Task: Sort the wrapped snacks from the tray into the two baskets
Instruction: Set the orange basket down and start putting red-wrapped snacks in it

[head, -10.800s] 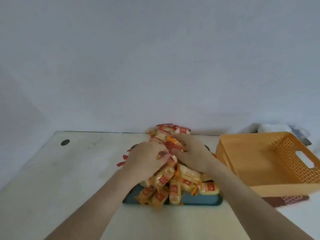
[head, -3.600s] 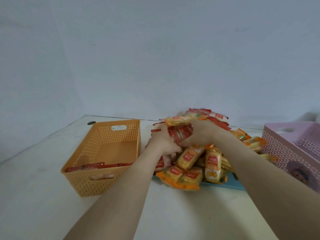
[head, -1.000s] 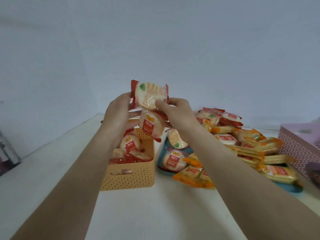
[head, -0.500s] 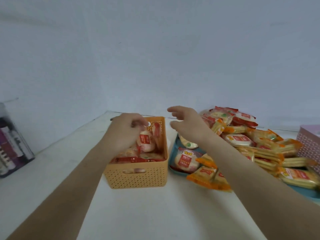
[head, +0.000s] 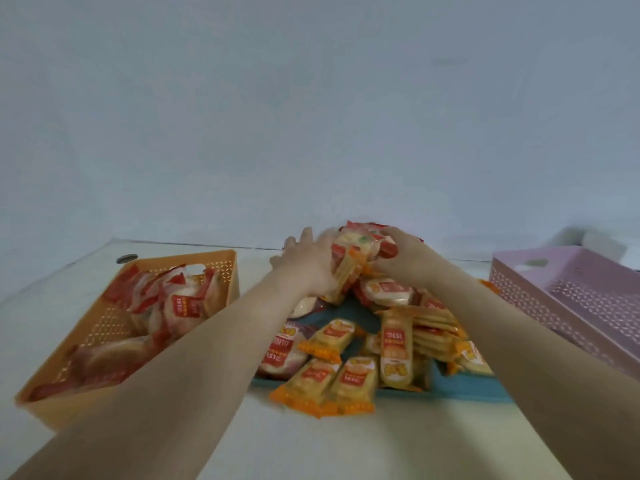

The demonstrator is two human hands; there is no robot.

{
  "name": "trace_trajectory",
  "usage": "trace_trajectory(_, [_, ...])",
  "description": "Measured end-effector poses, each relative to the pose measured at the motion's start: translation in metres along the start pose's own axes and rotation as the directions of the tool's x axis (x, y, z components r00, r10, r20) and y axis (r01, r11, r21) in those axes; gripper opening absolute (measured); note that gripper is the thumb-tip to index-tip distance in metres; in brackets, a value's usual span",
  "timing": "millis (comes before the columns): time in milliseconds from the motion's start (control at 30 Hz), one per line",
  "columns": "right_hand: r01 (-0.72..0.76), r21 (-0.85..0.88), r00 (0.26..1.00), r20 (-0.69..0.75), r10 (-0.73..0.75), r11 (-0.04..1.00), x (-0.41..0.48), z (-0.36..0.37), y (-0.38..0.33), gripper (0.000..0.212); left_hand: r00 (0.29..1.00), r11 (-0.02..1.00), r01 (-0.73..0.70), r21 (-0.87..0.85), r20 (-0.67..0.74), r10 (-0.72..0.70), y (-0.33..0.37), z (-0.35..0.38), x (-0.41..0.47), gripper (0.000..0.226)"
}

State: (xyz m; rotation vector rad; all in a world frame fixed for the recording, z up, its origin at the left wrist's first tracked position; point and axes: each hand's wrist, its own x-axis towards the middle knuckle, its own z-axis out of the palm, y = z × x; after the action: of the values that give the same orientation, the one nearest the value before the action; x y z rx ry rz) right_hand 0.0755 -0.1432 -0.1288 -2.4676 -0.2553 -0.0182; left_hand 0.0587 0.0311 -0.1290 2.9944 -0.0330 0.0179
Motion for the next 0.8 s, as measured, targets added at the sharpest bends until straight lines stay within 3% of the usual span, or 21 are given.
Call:
trace_trajectory(100, [-0.044,-0.217,0.98,0.181,0.085,0.975,0.015,-0.005,0.012,0.091,0.999,1.0,0.03,0.008,0.037,-0.031,0.002,0.005,0.022,0.098])
trace_trajectory(200, [0.013,-0.402,0.923,0.358,0.144,0.916,0.016,-0.013,0.017,0.099,0.947,0.956,-0.29,0.05,-0.128,0.294,0.02,0.018,0.024,0.079])
trace_trajectory(267, [0.026,-0.428,0.896,0.411,0.168,0.903,0.009,-0.025,0.019,0.111,0.906,0.906,-0.422,0.015,-0.036,0.423,0.031,0.026,0.022,0.073])
trace_trajectory(333, [-0.005,-0.405,0.877,0.437,0.198,0.915,-0.005,-0.044,0.022,0.123,0.906,0.912,-0.41,-0.017,0.103,0.41,0.033,0.026,0.019,0.068])
trace_trajectory(433, [0.038,-0.389,0.855,0.49,0.172,0.921,-0.034,-0.056,0.025,0.121,0.911,0.934,-0.354,-0.057,0.207,0.358,0.024,0.014,0.008,0.071])
trace_trajectory(533, [0.182,-0.559,0.851,0.501,0.154,0.809,-0.062,-0.033,0.025,0.122,0.882,0.932,-0.343,-0.115,0.303,0.362,0.023,-0.002,-0.023,0.092])
trace_trajectory(600, [0.222,-0.572,0.877,0.471,0.095,0.79,-0.069,-0.015,0.032,0.124,0.85,0.924,-0.357,-0.137,0.362,0.382,0.027,-0.002,-0.045,0.092])
trace_trajectory(733, [0.345,-0.57,0.92,0.364,-0.148,0.746,-0.077,-0.006,0.043,0.106,0.843,0.936,-0.272,-0.222,0.414,0.343,0.03,0.014,-0.07,0.096])
trace_trajectory(800, [0.335,-0.558,0.933,0.306,-0.187,0.759,-0.083,-0.009,0.043,0.093,0.836,0.948,-0.242,-0.205,0.452,0.311,0.026,0.018,-0.074,0.106])
